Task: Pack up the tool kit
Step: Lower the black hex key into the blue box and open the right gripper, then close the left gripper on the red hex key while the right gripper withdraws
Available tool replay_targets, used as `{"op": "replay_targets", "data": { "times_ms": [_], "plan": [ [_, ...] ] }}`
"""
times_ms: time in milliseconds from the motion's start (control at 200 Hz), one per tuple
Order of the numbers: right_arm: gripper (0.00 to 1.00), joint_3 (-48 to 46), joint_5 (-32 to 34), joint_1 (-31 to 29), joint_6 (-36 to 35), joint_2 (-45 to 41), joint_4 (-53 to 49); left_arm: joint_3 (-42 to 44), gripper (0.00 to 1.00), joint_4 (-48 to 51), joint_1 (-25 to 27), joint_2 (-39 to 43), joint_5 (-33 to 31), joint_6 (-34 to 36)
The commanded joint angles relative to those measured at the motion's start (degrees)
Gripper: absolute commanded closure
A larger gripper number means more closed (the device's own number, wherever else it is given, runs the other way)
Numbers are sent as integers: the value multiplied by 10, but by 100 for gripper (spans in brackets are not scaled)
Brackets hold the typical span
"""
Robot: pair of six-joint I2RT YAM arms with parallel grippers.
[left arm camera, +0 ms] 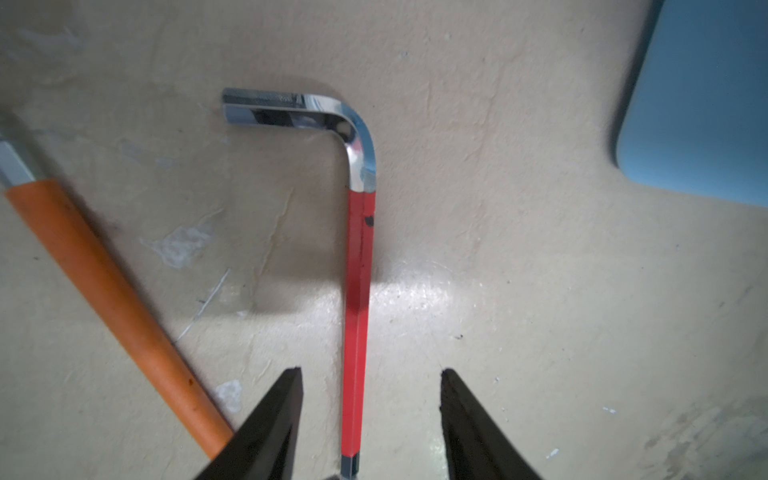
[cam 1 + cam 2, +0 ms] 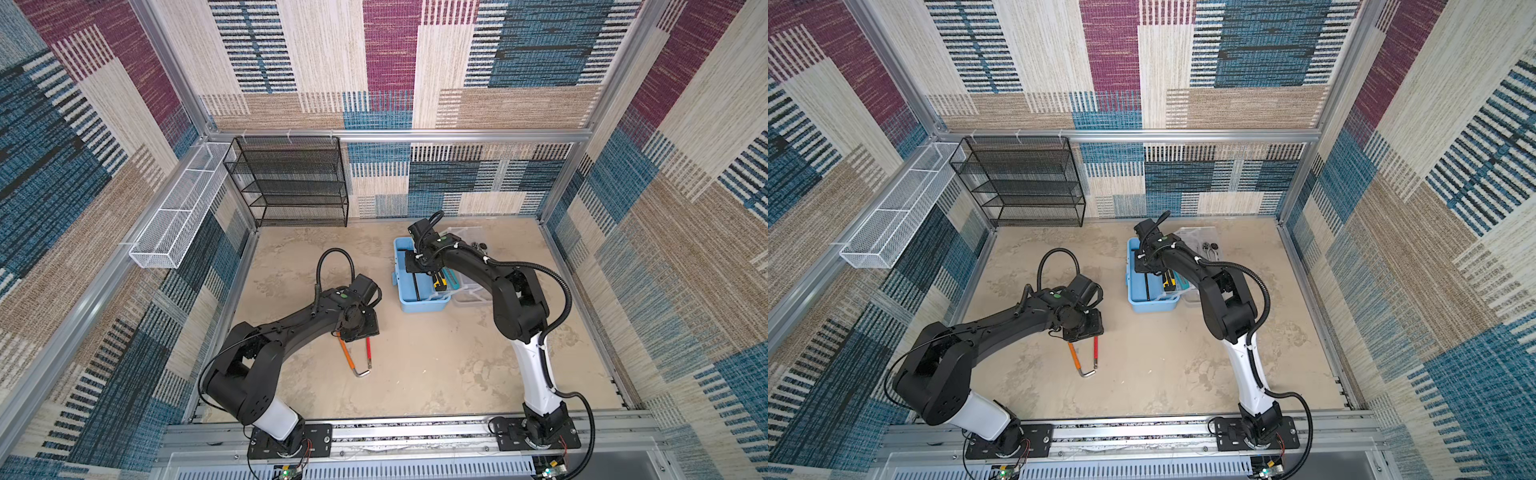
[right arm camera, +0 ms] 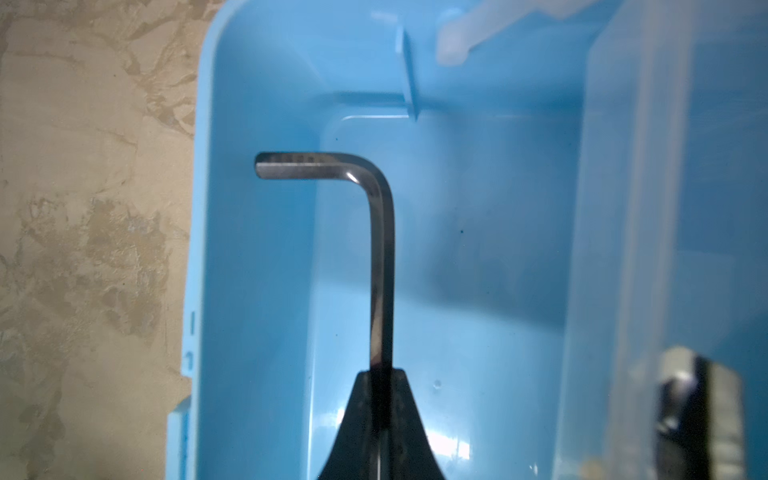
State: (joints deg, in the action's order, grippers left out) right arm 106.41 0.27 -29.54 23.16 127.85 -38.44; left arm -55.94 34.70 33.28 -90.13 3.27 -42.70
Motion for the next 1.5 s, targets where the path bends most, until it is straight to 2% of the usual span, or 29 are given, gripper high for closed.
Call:
{"op": "replay_targets", "data": {
  "times_ms": [0,175,311,401,681,796,1272,1382,1493],
  "plan": [
    [96,-3,10,1,6,-1,4,-10,46,-2,0,-7,4,12],
    [93,-4,9,1,8,-2,5,-18,49,-2,2,-13,4,11],
    [85,-3,11,1,8,-7,5,-19,51,-2,2,-18,4,11],
    [75,-5,10,1,11,-13,6,-18,52,-2,3,-20,4,9],
    [58,-9,-8,1,21,-37,19,-16,56,-1,6,-19,2,4],
    [50,-7,-23,1,24,-47,29,-15,61,-2,8,-22,2,2],
    [50,-24,-64,1,-12,-89,55,-24,66,28,16,-53,-27,-1],
    [54,-42,-69,0,-24,-107,71,-25,67,29,16,-60,-26,0],
    [54,-63,-68,1,-29,-127,89,-25,69,32,19,-70,-27,0]
  ]
}}
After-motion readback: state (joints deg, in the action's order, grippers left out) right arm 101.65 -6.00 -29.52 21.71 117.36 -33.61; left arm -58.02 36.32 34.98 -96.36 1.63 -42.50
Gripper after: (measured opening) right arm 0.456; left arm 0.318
